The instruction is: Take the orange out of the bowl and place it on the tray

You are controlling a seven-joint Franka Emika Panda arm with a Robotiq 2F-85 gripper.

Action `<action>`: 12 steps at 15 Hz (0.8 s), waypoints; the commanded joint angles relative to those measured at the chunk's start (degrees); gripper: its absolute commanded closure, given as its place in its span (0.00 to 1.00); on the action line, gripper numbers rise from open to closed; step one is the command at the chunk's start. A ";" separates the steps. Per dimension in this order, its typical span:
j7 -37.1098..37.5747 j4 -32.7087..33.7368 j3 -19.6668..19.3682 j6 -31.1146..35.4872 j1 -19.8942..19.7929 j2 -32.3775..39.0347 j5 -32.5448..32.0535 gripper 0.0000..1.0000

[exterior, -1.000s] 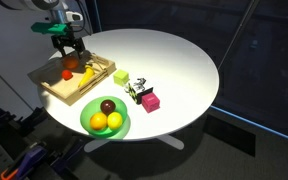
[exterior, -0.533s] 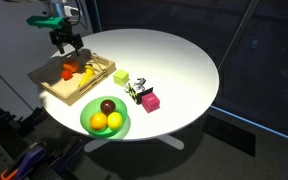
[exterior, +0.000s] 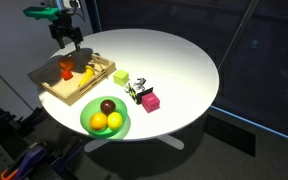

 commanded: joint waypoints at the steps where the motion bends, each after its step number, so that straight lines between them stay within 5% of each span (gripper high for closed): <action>1: 2.33 -2.30 -0.40 -2.43 -0.77 -3.81 0.40 0.00; 12: 1.62 -10.68 -0.85 -5.10 -3.50 -13.05 1.12 0.00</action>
